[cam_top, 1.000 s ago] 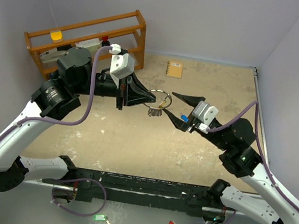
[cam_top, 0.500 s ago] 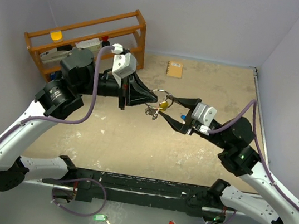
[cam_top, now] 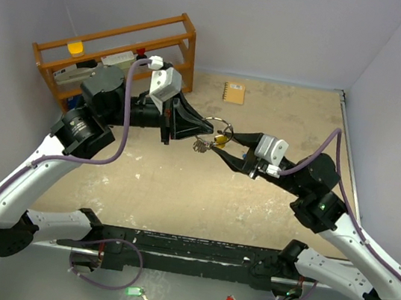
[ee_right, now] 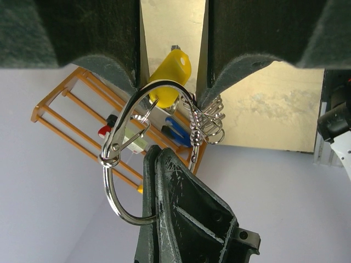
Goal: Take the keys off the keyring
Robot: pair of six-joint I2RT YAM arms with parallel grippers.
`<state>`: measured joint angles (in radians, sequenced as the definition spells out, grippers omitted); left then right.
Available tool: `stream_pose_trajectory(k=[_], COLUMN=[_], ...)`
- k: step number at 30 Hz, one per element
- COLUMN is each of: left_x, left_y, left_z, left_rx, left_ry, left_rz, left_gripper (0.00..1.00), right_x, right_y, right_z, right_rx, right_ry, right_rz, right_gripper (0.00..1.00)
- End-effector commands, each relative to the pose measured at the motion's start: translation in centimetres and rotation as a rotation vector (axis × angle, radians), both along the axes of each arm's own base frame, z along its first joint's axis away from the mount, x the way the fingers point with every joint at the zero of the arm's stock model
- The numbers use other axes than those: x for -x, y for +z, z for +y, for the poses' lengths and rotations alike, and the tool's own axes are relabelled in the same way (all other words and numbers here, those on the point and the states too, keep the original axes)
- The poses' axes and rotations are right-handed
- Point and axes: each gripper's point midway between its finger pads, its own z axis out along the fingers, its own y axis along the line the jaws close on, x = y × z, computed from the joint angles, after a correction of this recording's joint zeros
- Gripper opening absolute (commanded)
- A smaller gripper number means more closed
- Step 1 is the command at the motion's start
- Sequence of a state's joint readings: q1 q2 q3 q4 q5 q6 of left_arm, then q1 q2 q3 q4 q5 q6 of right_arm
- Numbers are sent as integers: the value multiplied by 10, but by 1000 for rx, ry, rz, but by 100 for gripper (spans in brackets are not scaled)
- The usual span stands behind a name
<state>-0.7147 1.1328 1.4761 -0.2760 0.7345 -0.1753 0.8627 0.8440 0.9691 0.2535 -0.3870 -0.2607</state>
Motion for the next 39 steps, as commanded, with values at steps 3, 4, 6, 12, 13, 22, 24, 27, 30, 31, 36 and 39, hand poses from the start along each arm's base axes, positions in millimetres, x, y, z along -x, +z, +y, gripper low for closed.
stream_pose_trajectory(k=[3, 4, 6, 12, 13, 22, 24, 27, 30, 31, 36, 39], left_x=[15, 15, 15, 18, 19, 22, 23, 25, 26, 26, 24, 24], left_y=[25, 26, 28, 34, 36, 44, 46, 50, 51, 50, 47, 46], left_z=[4, 4, 4, 6, 7, 11, 11, 14, 15, 15, 13, 12], left_rx=[68, 70, 75, 89, 93, 108, 111, 117, 119, 120, 118, 121], left_ry=[-39, -37, -37, -39, -39, -35, -34, -31, -30, -30, -28, -30], left_rz=[-40, -42, -42, -50, -55, -64, -67, -77, -77, -76, -67, -62], left_gripper=[0, 0, 0, 0, 0, 0, 0, 0, 0, 0, 0, 0], right_x=[3, 4, 3, 2, 1, -4, -5, -6, -7, -7, -8, -7], right_y=[31, 31, 30, 28, 28, 24, 23, 23, 24, 24, 28, 31], right_z=[-7, -7, -6, -5, -5, -4, -4, -4, -4, -5, -5, -6], right_rx=[-61, -58, -53, -42, -40, -25, -20, -18, -23, -25, -36, -43], right_ry=[-9, -8, -8, -10, -11, -29, -33, -41, -47, -48, -52, -54], right_rz=[-61, -61, -58, -53, -51, -44, -45, -45, -47, -49, -64, -71], right_gripper=[41, 41, 41, 27, 27, 18, 18, 21, 18, 18, 30, 37])
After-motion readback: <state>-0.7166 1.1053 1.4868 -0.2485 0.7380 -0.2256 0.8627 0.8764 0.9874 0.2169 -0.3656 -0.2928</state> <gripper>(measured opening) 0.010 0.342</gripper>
